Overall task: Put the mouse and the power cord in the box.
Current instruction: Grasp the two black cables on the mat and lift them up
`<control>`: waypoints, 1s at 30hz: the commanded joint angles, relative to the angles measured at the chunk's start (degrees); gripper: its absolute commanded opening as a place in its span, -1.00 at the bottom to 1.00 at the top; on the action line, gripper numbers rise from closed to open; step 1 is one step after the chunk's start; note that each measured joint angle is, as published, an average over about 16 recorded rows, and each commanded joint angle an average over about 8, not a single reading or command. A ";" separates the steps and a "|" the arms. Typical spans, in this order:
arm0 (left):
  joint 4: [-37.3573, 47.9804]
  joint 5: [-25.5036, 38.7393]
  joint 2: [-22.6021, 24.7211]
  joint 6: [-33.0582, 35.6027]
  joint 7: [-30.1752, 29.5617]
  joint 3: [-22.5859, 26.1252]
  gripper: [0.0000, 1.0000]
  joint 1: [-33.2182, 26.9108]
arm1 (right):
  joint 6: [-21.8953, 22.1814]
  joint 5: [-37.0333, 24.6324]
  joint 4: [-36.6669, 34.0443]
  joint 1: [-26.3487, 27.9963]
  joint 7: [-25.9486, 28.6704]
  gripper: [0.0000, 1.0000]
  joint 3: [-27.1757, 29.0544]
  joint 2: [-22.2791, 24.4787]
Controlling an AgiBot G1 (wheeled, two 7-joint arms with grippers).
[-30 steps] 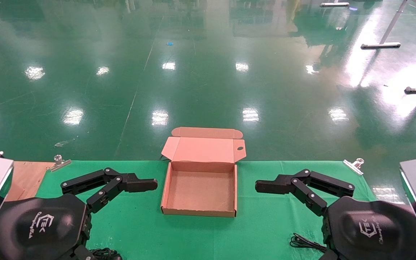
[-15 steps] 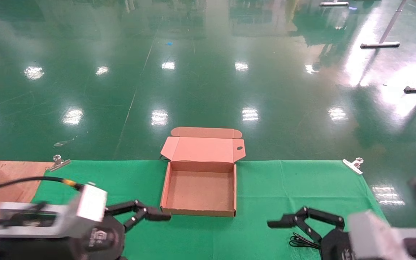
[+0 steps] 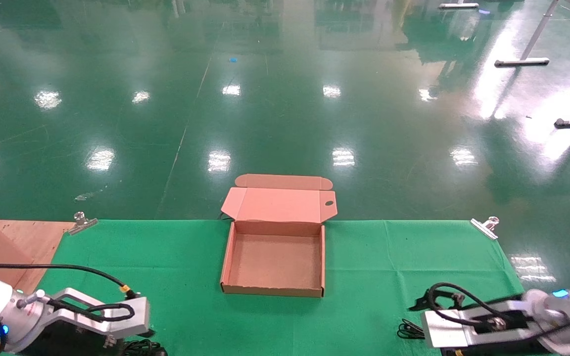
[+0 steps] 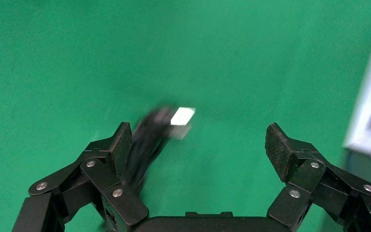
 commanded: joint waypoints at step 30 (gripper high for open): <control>32.22 5.64 8.84 -18.18 17.72 1.01 -0.85 -4.39 | 14.15 -10.66 -44.83 12.08 -20.19 -0.93 -4.30 -17.68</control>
